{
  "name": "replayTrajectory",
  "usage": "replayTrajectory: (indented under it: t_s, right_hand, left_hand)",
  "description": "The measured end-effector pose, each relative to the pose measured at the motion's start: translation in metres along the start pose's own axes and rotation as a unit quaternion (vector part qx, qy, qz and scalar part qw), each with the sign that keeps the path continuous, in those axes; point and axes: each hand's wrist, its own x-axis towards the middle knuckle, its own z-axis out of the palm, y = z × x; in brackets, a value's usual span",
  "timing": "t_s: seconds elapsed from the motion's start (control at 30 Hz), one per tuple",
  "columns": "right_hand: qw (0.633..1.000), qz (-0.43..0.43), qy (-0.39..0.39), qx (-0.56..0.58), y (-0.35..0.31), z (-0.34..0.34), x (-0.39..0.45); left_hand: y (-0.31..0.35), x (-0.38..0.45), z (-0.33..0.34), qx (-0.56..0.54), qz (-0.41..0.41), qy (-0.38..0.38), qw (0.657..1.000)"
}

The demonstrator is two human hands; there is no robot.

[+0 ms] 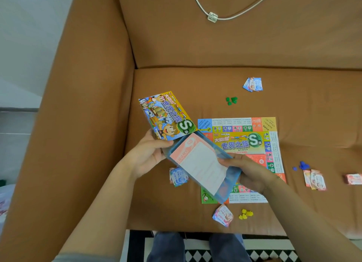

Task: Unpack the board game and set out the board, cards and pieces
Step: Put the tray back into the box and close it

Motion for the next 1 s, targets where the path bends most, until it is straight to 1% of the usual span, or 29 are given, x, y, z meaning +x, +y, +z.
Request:
replayTrajectory:
  t_s: [0.2,0.33,0.5,0.67,0.77,0.83,0.9,1.0]
  right_hand:
    - [1.000,0.023,-0.013,0.013,-0.002,-0.004,0.000]
    - [1.000,0.018,-0.013,0.023,-0.002,-0.001,0.002]
    - [0.999,-0.007,0.022,0.030,0.000,0.006,0.008]
    - [0.997,-0.049,0.054,0.018,0.002,0.018,0.016]
    - [0.995,-0.066,0.071,0.020,0.000,0.027,0.019]
    - [0.994,-0.072,0.079,0.033,-0.001,0.032,0.022]
    - [0.993,-0.073,0.080,0.044,-0.002,0.036,0.024]
    - [0.992,-0.080,0.087,0.042,0.000,0.042,0.028]
  left_hand:
    - [0.004,-0.004,-0.002,-0.043,-0.002,0.000,0.999]
    - [0.003,-0.003,-0.005,-0.028,-0.007,-0.002,1.000]
    - [0.005,-0.004,-0.002,-0.039,-0.002,-0.021,0.999]
    - [0.001,-0.002,-0.001,-0.075,0.020,-0.013,0.997]
    - [-0.001,-0.002,0.000,-0.094,0.014,-0.020,0.995]
    - [-0.004,-0.001,0.002,-0.071,0.011,-0.016,0.997]
    - [-0.010,0.002,0.003,-0.031,0.026,-0.001,0.999]
    - [-0.016,0.007,0.003,-0.029,0.051,0.033,0.998]
